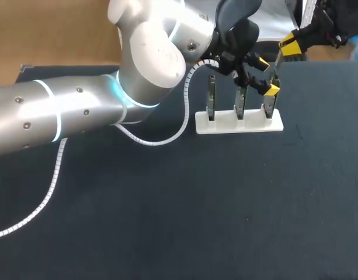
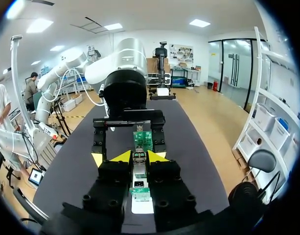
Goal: Pick up the optical module with the left hand, and insert it into the network port with the right hand.
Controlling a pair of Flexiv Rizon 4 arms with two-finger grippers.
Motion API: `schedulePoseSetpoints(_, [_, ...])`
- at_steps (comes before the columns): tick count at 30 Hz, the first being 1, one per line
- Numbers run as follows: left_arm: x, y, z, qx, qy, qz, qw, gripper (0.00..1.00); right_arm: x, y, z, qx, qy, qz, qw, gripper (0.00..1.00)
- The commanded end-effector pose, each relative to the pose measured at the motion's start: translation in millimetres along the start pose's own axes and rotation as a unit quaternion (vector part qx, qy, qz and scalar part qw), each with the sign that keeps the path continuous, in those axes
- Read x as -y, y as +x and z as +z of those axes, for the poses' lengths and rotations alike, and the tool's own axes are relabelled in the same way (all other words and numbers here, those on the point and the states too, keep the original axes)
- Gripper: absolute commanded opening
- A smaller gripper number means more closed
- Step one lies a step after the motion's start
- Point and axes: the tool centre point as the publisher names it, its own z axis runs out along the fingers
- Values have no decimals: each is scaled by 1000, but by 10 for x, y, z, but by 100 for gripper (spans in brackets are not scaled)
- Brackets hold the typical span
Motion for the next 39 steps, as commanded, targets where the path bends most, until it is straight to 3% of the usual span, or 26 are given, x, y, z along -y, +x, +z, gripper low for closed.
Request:
schedulePoseSetpoints(1, [-38, -18, 5, -7, 6, 0, 1000, 100, -37, -3, 4, -1, 3, -1, 1000, 0])
schedulePoseSetpoints(39, [-47, 85, 49, -59, 26, -10, 998, 100, -53, 15, 13, 0, 4, 1, 1000, 0])
